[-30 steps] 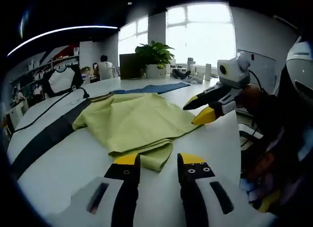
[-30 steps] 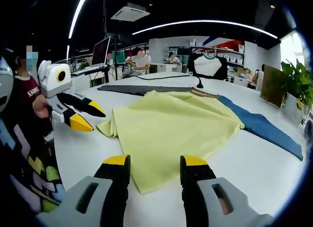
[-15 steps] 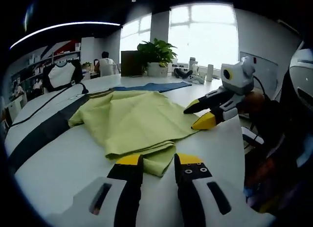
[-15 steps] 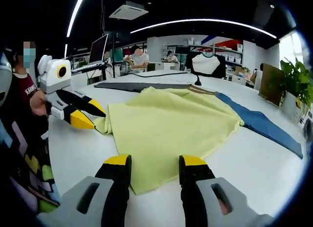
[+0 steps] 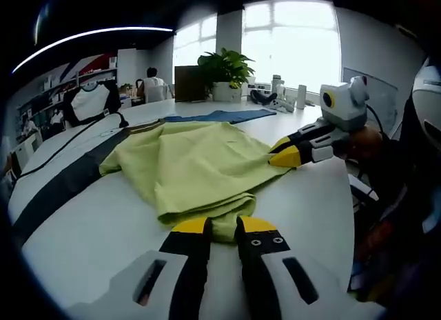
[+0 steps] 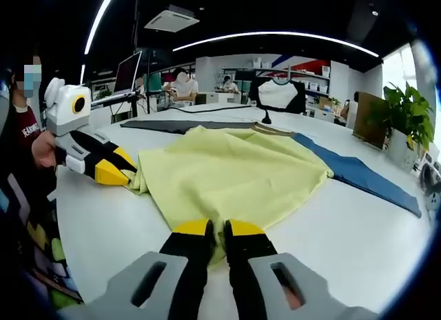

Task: Fold the garment on the visible template until the final outline fits inside the template.

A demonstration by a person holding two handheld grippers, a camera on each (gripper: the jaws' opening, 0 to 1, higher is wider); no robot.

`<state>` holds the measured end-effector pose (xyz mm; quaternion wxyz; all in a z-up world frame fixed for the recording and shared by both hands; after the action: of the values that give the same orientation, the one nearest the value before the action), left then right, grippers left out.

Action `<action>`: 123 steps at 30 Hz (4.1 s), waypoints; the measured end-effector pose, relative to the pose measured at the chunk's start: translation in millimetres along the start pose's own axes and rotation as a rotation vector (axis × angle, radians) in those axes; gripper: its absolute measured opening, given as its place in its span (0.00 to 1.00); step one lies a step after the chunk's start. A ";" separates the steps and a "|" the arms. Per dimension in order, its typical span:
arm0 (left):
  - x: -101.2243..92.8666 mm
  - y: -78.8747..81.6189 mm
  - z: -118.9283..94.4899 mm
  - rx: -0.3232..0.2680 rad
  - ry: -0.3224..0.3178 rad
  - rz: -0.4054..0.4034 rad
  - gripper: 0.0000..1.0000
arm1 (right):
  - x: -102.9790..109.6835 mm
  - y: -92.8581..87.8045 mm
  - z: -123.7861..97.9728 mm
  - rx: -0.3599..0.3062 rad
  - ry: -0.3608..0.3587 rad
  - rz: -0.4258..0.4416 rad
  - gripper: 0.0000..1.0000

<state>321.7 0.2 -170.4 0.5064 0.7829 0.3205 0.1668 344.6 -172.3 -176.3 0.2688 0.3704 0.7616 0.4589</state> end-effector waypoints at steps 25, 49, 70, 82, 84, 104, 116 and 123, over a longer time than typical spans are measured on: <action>13.1 -8.3 -36.1 0.049 0.077 0.031 0.06 | -37.5 15.7 -28.9 -0.066 -0.042 0.140 0.00; 19.5 -18.6 -80.5 0.167 0.073 0.057 0.06 | -72.6 -16.6 -65.3 0.086 -0.057 0.106 0.00; 10.5 -26.0 -92.4 0.180 0.044 0.015 0.05 | -75.4 -27.8 -79.7 0.185 -0.089 -0.032 0.01; 2.5 -28.0 -92.7 0.186 0.020 0.028 0.06 | -81.2 -32.4 -103.1 0.158 -0.088 0.024 0.07; 2.3 -28.4 -93.3 0.186 0.022 0.029 0.06 | -78.4 -32.9 -105.5 0.157 -0.083 0.016 0.07; -0.7 -37.5 -96.0 0.167 -0.006 -0.045 0.07 | -62.7 -48.7 -105.5 0.255 -0.042 -0.029 0.00; -1.4 -43.3 -96.9 0.183 -0.012 -0.025 0.06 | -63.0 -50.9 -110.2 0.287 -0.059 -0.041 0.00; -2.8 -44.0 -98.7 0.186 -0.023 -0.027 0.08 | -62.0 -51.4 -111.8 0.300 -0.044 -0.043 0.00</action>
<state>247.1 78.4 -167.2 0.4375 0.8239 0.3394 0.1206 280.5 -294.0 -169.6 0.2369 0.4001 0.8231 0.3260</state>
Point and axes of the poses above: the point that each gripper's makers call its tool centre point, and the gripper's own axes: z roughly forward along the fingers, x roughly to its left, y roughly out of its top, the point moved 3 cm from there along -z, roughly backward along the fingers, and after that the axes turned 4 degrees about -y, right-handed, at the moved point
